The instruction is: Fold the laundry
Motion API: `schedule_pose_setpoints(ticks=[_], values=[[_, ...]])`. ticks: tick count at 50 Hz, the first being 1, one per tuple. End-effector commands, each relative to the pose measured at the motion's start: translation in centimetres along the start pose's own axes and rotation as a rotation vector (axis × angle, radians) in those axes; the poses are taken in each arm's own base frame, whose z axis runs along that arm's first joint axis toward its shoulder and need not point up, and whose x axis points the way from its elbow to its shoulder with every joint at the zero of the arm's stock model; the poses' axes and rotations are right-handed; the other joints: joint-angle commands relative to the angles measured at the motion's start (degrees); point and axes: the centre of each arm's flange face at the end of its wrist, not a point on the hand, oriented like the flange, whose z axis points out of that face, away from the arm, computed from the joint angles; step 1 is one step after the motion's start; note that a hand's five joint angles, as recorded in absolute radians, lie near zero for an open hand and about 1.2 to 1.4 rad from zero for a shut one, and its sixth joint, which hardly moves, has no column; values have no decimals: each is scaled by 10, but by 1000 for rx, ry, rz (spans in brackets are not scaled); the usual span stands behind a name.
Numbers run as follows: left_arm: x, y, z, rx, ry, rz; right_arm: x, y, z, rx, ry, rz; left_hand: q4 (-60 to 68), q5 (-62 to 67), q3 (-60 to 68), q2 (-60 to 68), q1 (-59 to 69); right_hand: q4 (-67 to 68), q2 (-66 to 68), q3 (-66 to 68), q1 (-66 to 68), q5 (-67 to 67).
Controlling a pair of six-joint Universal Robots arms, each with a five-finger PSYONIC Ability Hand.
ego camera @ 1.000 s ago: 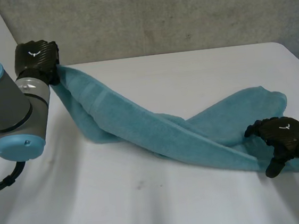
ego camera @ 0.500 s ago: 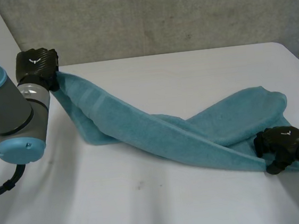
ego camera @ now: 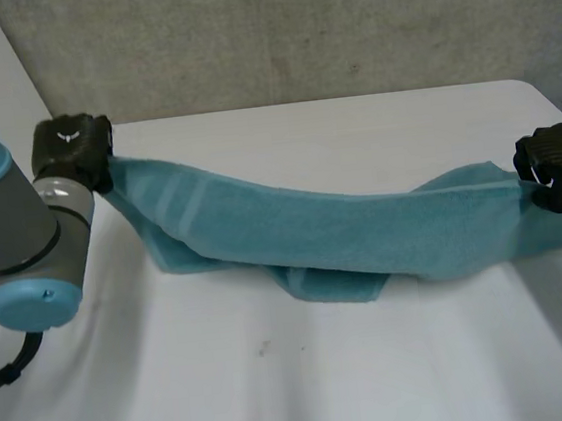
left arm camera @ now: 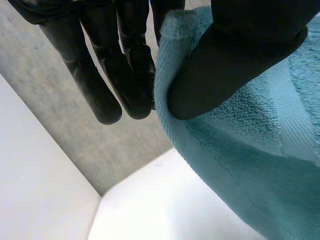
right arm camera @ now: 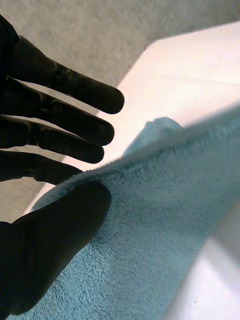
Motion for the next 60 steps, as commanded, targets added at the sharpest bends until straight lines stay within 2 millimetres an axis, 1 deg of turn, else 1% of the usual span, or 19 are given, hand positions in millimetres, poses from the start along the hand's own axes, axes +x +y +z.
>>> schedule_pose_setpoints(ticks=[1, 6, 9, 10, 11, 12, 13, 14, 16, 19, 21, 23, 27, 30, 43, 46, 48, 54, 60], values=[[12, 26, -5, -78, 60, 15, -2, 20, 32, -183, -122, -10, 103, 112, 103, 102, 128, 120, 128, 124, 242, 140], [24, 31, 16, -36, 125, 39, 6, 6, 66, -154, -77, -80, 103, 112, 103, 102, 128, 120, 128, 124, 242, 140], [25, 12, 37, 57, 131, 51, 14, -30, 88, -44, 20, -157, 103, 112, 103, 102, 128, 120, 128, 124, 242, 140], [22, -7, 47, 127, 119, 49, 19, -58, 97, 53, 84, -197, 103, 112, 103, 102, 128, 120, 128, 124, 242, 140], [22, -7, 47, 128, 119, 49, 19, -58, 97, 54, 85, -197, 103, 112, 103, 102, 128, 120, 128, 124, 242, 140], [17, -32, 58, 223, 94, 37, 23, -92, 102, 180, 156, -227, 103, 112, 103, 102, 128, 120, 128, 124, 242, 140], [10, -60, 66, 336, 57, 28, 30, -128, 101, 320, 240, -243, 103, 112, 103, 102, 128, 120, 128, 124, 242, 140], [10, -60, 66, 338, 57, 28, 30, -129, 101, 322, 241, -244, 103, 112, 103, 102, 128, 120, 128, 124, 242, 140], [-5, -116, 73, 583, -27, 8, 43, -186, 90, 586, 373, -238, 103, 112, 103, 102, 128, 120, 128, 124, 242, 140], [-14, -142, 71, 704, -68, -3, 48, -204, 84, 693, 417, -224, 103, 112, 103, 102, 128, 120, 128, 124, 242, 140], [-29, -181, 61, 875, -132, -27, 56, -236, 56, 861, 479, -199, 103, 112, 103, 102, 128, 120, 128, 124, 242, 140], [-34, -189, 57, 906, -139, -39, 57, -240, 43, 886, 485, -185, 103, 112, 103, 102, 128, 120, 128, 124, 242, 140], [-36, -187, 56, 884, -116, -67, 48, -229, 33, 839, 444, -178, 103, 112, 103, 102, 128, 120, 128, 124, 242, 140], [-30, -162, 60, 779, -75, -85, 34, -198, 48, 744, 372, -168, 103, 112, 103, 102, 128, 120, 128, 124, 242, 140], [16, 0, 34, 261, 124, -115, -38, -48, 75, 264, 46, -75, 103, 112, 103, 102, 128, 120, 128, 124, 242, 140], [20, 16, 28, 211, 136, -114, -46, -28, 78, 198, 14, -58, 103, 112, 103, 102, 128, 120, 128, 124, 242, 140], [25, 36, 17, 144, 154, -108, -59, 10, 85, 67, -37, -27, 103, 112, 103, 102, 128, 120, 128, 124, 242, 140], [23, 44, 7, 106, 155, -107, -65, 32, 87, -11, -67, 17, 103, 112, 103, 102, 128, 120, 128, 124, 242, 140], [8, 23, 3, 154, 123, -110, -51, 41, 86, -44, -40, 112, 103, 112, 103, 102, 128, 73, 81, 77, 195, 94]])
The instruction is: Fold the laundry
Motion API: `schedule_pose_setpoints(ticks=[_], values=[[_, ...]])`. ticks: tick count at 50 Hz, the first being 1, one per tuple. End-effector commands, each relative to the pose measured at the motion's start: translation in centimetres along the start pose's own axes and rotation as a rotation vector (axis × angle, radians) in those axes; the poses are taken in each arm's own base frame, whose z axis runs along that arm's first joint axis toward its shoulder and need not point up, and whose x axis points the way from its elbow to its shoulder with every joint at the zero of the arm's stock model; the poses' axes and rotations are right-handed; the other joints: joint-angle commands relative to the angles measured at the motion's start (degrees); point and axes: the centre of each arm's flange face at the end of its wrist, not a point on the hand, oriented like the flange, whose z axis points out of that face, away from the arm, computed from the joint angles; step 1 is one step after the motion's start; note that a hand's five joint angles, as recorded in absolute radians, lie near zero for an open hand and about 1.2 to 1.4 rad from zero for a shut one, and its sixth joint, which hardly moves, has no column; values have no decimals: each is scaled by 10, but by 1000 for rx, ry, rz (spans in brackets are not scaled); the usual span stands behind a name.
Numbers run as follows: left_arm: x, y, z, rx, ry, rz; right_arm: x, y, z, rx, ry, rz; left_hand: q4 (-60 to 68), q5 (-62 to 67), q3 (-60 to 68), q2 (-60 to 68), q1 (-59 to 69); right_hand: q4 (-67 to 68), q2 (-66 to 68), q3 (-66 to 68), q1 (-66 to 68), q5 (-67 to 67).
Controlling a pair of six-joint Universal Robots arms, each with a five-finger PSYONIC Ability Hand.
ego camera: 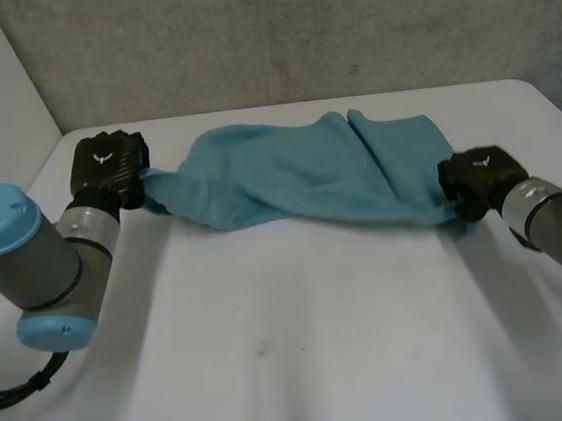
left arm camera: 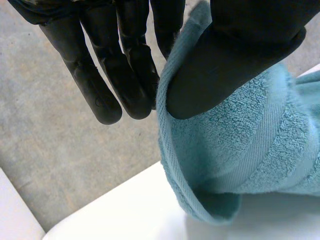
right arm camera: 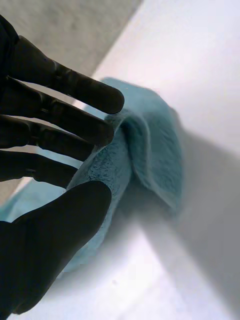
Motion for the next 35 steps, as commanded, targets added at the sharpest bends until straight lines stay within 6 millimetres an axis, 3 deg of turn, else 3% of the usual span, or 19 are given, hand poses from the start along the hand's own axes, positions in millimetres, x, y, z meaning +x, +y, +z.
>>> schedule_pose_setpoints(ticks=[1, 5, 7, 12, 24, 26, 29, 31, 35], values=[[-13, -23, -4, 48, -33, 3, 21, 13, 0, -40, 42, 147, 103, 109, 103, 102, 125, -93, -82, -90, 32, -77], [-19, -31, -4, 68, -48, 5, 27, 19, -2, -57, 56, 263, 103, 109, 103, 102, 125, -187, -176, -185, -62, -171], [-25, -35, -3, 80, -62, 7, 34, 25, -4, -78, 69, 366, 103, 109, 103, 102, 125, -356, -345, -354, -231, -341], [-33, -36, 0, 83, -86, 9, 48, 36, -7, -96, 93, 450, 103, 109, 103, 102, 125, -377, -366, -375, -252, -361], [-38, -48, 3, 117, -103, 14, 53, 45, -10, -103, 103, 613, 103, 109, 103, 102, 125, -426, -415, -423, -301, -410], [-42, -68, 3, 165, -113, 14, 53, 43, -11, -98, 105, 634, 103, 109, 103, 102, 125, -429, -418, -427, -304, -414], [-45, -82, 2, 193, -115, 6, 54, 40, -12, -89, 107, 634, 103, 109, 103, 102, 125, -434, -423, -432, -309, -419], [-48, -108, -2, 244, -116, -26, 57, 30, -15, -63, 111, 628, 103, 109, 103, 102, 125, -451, -440, -449, -326, -435], [-49, -130, -6, 281, -109, -68, 58, 28, -17, -58, 114, 628, 103, 109, 103, 102, 125, -481, -471, -479, -356, -466]])
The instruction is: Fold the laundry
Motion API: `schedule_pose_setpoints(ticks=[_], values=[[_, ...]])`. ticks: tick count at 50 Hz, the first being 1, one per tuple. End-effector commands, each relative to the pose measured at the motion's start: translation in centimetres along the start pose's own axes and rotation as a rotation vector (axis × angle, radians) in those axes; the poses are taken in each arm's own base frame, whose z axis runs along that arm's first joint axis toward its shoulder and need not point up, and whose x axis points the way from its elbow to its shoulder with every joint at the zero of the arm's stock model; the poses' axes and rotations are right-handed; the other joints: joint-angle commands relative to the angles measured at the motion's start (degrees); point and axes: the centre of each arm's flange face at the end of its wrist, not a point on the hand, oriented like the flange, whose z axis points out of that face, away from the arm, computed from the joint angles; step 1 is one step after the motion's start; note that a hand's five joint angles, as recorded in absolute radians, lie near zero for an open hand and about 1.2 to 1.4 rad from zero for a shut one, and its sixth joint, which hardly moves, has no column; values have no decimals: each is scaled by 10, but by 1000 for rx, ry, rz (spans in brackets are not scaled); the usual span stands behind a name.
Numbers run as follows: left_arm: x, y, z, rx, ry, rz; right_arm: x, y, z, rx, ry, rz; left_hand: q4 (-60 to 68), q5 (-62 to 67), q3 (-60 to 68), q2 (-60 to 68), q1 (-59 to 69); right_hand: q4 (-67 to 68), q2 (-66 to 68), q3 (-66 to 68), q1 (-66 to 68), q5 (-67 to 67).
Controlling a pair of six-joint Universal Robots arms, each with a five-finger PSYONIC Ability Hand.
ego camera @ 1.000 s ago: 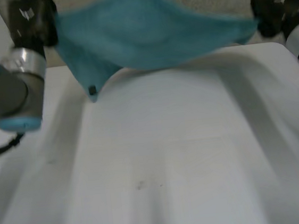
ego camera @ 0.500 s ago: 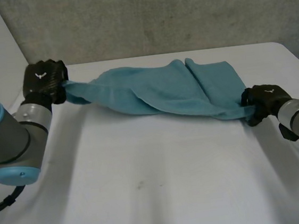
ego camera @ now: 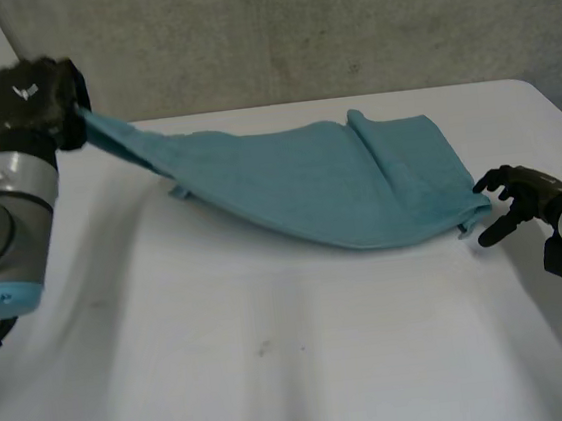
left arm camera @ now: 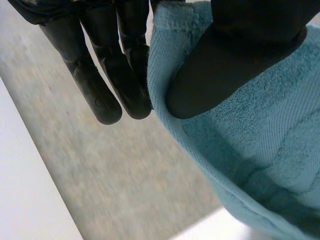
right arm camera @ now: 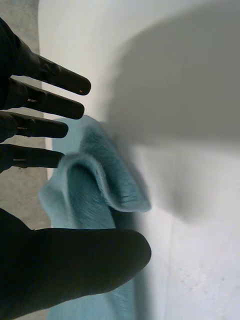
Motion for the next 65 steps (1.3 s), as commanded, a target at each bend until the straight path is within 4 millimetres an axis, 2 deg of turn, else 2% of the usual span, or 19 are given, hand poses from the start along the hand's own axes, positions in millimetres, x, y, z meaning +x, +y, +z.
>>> schedule_pose_setpoints(ticks=[1, 2, 4, 6, 9, 15, 24, 27, 32, 42, 50, 65], values=[[-6, -59, 2, 101, 2, -89, -3, -10, -5, 30, 3, -4, 103, 109, 103, 102, 125, -48, -63, -55, -30, -50], [-6, -60, 2, 101, 2, -89, -3, -10, -5, 30, 3, -4, 103, 109, 103, 102, 125, -48, -63, -55, -30, -51], [-7, -78, 2, 135, 6, -116, -7, -13, -4, 39, -5, -13, 103, 109, 103, 102, 125, -65, -80, -72, -47, -67], [-8, -86, 2, 149, 6, -120, -7, -13, -2, 42, -4, -13, 103, 109, 103, 102, 125, -66, -81, -73, -49, -69], [-8, -98, 3, 177, 8, -123, -11, -6, 5, 25, -19, -8, 103, 109, 103, 102, 125, -61, -76, -68, -44, -64], [-8, -107, 4, 203, 10, -123, -28, 15, 22, -20, -59, -15, 103, 109, 103, 102, 125, -51, -66, -58, -34, -54], [-14, -109, 7, 214, -6, -117, -32, 19, 27, -29, -58, -33, 103, 109, 103, 102, 125, -38, -53, -45, -20, -40], [-15, -106, 9, 207, -6, -116, -32, 24, 26, -42, -61, -36, 103, 109, 103, 102, 125, -28, -43, -35, -10, -30], [-15, -100, 10, 194, -6, -115, -33, 17, 22, -24, -64, -90, 103, 109, 103, 102, 125, -1, -16, -8, 17, -3], [-30, -74, 21, 141, -48, -101, -31, 16, 12, -24, -50, -336, 103, 109, 103, 102, 125, 85, 70, 78, 103, 82], [-29, -57, 24, 101, -52, -104, -31, 16, 14, -22, -55, -369, 103, 109, 103, 102, 125, 129, 114, 122, 147, 126], [-31, -54, 25, 95, -57, -103, -32, 12, 24, 5, -62, -382, 103, 109, 103, 102, 125, 181, 166, 174, 199, 178]])
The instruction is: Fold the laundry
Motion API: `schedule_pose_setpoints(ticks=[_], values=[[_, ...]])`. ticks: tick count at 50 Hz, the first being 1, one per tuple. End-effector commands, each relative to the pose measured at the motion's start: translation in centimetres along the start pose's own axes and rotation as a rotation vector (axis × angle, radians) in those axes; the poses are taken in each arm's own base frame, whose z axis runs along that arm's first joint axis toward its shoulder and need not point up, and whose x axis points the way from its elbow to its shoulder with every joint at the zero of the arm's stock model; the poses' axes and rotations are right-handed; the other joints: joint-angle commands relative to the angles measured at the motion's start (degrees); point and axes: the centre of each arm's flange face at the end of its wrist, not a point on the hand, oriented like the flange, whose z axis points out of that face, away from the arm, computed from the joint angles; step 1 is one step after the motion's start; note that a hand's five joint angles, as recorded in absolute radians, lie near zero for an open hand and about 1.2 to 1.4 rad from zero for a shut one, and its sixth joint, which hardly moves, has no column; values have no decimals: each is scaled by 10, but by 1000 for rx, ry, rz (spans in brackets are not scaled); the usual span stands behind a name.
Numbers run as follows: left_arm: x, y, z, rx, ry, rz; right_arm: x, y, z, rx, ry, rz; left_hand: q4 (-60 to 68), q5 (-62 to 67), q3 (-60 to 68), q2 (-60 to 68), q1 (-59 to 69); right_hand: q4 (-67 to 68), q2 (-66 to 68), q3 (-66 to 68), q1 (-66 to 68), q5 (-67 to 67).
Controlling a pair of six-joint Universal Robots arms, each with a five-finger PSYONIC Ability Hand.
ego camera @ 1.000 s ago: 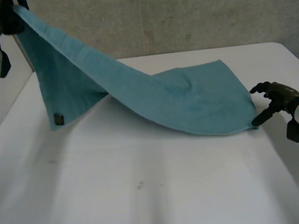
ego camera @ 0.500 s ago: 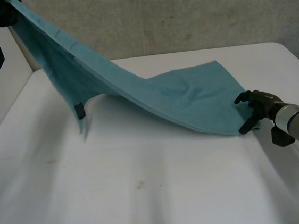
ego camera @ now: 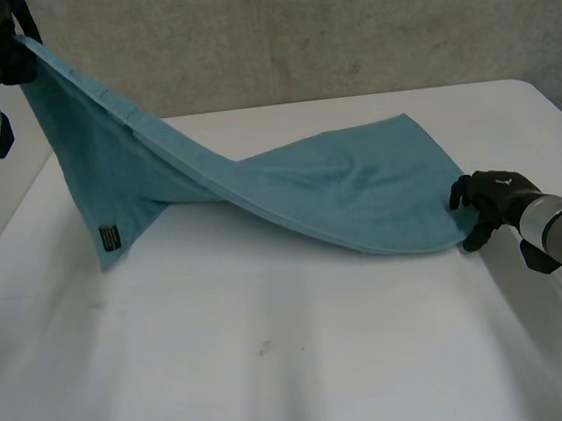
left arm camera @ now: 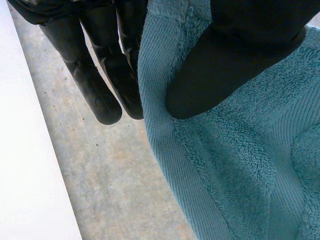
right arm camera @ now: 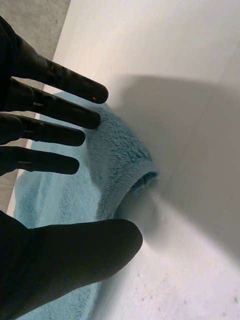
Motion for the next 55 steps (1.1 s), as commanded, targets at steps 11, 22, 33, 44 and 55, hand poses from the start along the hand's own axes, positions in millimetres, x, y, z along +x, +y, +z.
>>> schedule_pose_setpoints(ticks=[11, 22, 33, 44, 55], values=[[-8, 2, 1, -5, -18, 7, 7, -2, 21, 21, 6, -22, 102, 109, 103, 102, 125, 172, 173, 171, 224, 186], [-9, 9, 0, -25, -20, 10, 18, -43, 21, 80, 29, -35, 102, 109, 103, 102, 125, 452, 452, 450, 503, 465], [-8, 17, -6, -62, -20, 6, 22, -146, -56, 308, 26, -95, 102, 109, 103, 102, 125, 452, 452, 450, 503, 465], [-7, 35, -15, -120, -19, 2, 22, -72, -18, 54, -50, -3, 102, 109, 103, 102, 125, 452, 452, 450, 503, 465], [-8, 35, -11, -111, -19, 6, 36, -30, -3, -51, -30, 52, 102, 109, 103, 102, 125, 296, 297, 295, 348, 310]])
